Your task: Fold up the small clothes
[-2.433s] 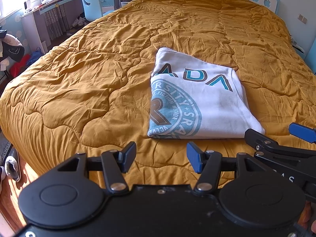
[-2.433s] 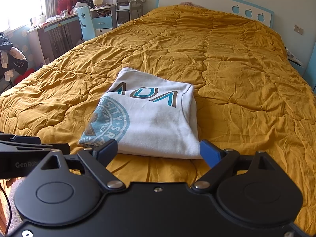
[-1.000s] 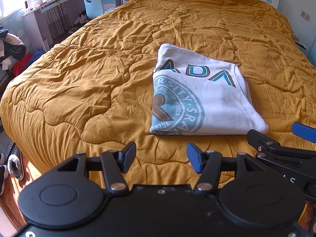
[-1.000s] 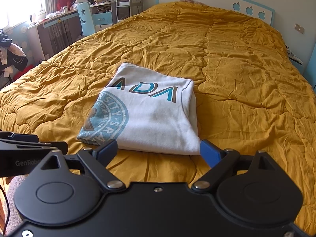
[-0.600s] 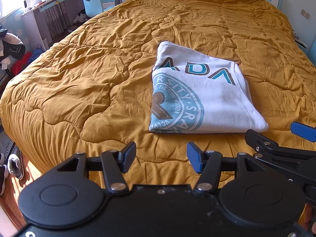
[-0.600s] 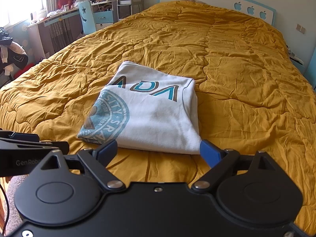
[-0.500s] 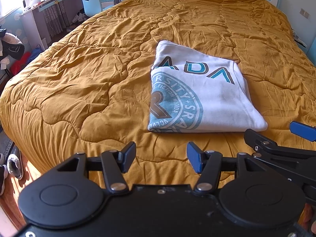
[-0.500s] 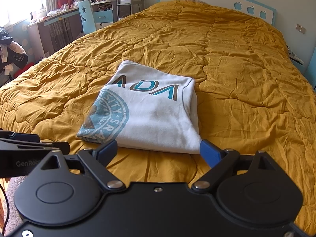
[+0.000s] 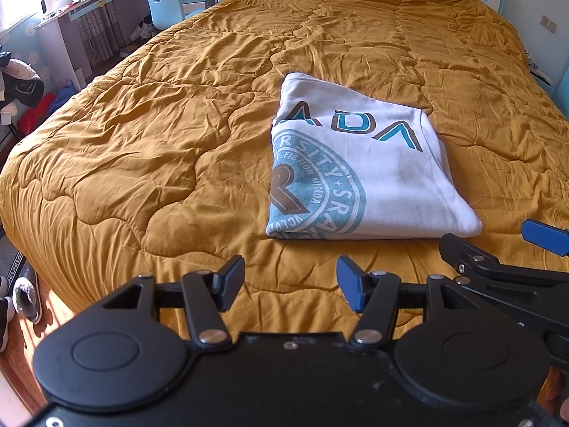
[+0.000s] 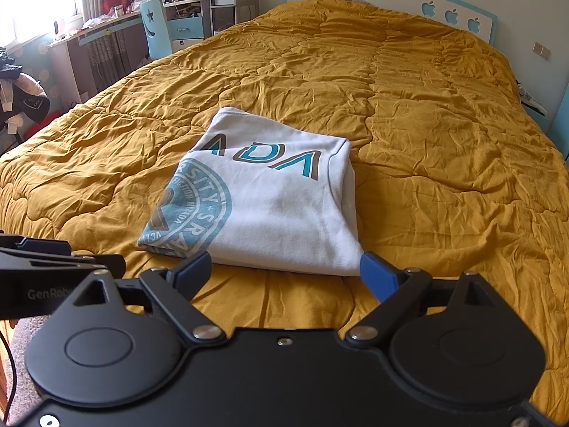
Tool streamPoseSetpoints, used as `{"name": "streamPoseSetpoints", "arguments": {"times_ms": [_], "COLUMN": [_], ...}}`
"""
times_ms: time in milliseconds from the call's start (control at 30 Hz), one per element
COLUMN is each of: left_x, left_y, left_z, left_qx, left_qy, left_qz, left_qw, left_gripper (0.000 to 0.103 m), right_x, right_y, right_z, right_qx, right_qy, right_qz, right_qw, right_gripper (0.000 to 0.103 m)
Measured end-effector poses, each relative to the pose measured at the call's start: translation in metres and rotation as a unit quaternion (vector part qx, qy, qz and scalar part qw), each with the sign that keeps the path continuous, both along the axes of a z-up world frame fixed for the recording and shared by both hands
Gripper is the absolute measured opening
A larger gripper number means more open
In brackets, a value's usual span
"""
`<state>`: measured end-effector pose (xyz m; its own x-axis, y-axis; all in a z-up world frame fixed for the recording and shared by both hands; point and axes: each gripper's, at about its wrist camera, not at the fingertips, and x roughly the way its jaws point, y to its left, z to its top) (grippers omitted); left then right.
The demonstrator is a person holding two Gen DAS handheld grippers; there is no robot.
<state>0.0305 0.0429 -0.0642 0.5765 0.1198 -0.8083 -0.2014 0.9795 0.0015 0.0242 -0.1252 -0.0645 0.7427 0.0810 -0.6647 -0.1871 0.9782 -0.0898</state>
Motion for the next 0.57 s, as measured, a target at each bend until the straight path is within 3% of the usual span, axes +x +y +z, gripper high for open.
{"name": "streamPoseSetpoints", "arguments": {"times_ms": [567], "left_x": [0.0038], "left_y": [0.0006], "left_z": [-0.0004], "left_qx": [0.003], "left_qy": [-0.006], "left_qz": [-0.003], "left_qw": [1.0], "left_gripper": [0.061], "right_x": [0.0044], "right_y": [0.0003], "right_z": [-0.0002], "right_qx": [-0.003], "right_qy": [0.002], "right_qz": [0.0], "right_qw": [1.0], "right_gripper": [0.092]}}
